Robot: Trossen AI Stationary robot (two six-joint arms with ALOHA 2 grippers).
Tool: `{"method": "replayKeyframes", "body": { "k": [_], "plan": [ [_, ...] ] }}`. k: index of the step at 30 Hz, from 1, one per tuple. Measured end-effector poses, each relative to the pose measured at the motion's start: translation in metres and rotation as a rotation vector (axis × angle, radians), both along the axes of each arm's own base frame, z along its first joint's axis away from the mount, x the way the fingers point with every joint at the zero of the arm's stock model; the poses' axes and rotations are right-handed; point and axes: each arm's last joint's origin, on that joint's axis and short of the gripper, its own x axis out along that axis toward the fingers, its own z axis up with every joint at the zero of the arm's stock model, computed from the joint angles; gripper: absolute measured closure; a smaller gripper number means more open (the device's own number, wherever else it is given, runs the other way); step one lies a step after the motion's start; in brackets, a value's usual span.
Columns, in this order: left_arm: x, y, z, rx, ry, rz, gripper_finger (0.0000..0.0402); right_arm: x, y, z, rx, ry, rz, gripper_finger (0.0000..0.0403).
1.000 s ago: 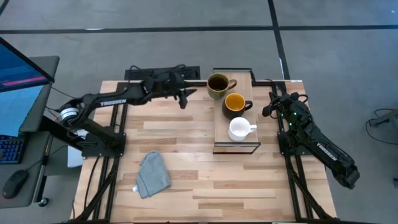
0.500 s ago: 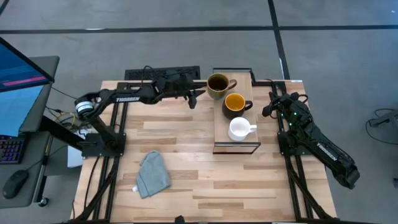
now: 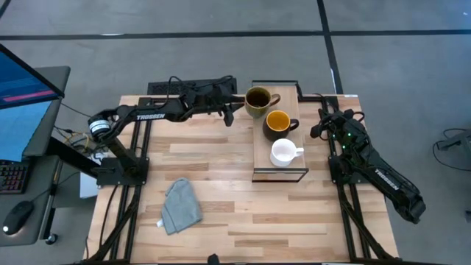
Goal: Stack small to large cups/mugs on shelf
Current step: Put the brown mug on the shelf
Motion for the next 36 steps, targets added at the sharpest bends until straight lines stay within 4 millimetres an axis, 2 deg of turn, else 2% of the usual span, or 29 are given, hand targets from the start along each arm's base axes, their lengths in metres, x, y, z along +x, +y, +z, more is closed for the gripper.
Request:
{"method": "replayKeyframes", "body": {
  "k": [15,19,24,29,36],
  "plan": [
    [0.000,0.000,0.000,-0.015,0.000,-0.007,0.0274,0.000,0.000,0.000,0.000,0.000,0.000,0.0376],
    [0.003,0.000,-0.006,-0.032,0.001,-0.025,0.0274,0.000,0.000,0.000,0.000,-0.001,0.000,0.0376],
    [0.010,0.005,-0.014,-0.054,0.011,-0.034,0.0273,0.000,0.000,0.000,0.001,-0.001,0.002,0.0376],
    [0.018,0.012,-0.012,-0.038,-0.001,-0.038,0.0273,0.001,0.000,-0.001,0.012,0.006,0.017,0.0376],
    [0.018,0.016,-0.009,-0.033,-0.005,-0.031,0.0273,0.002,0.001,-0.001,0.009,0.004,0.033,0.0376]
  ]
}}
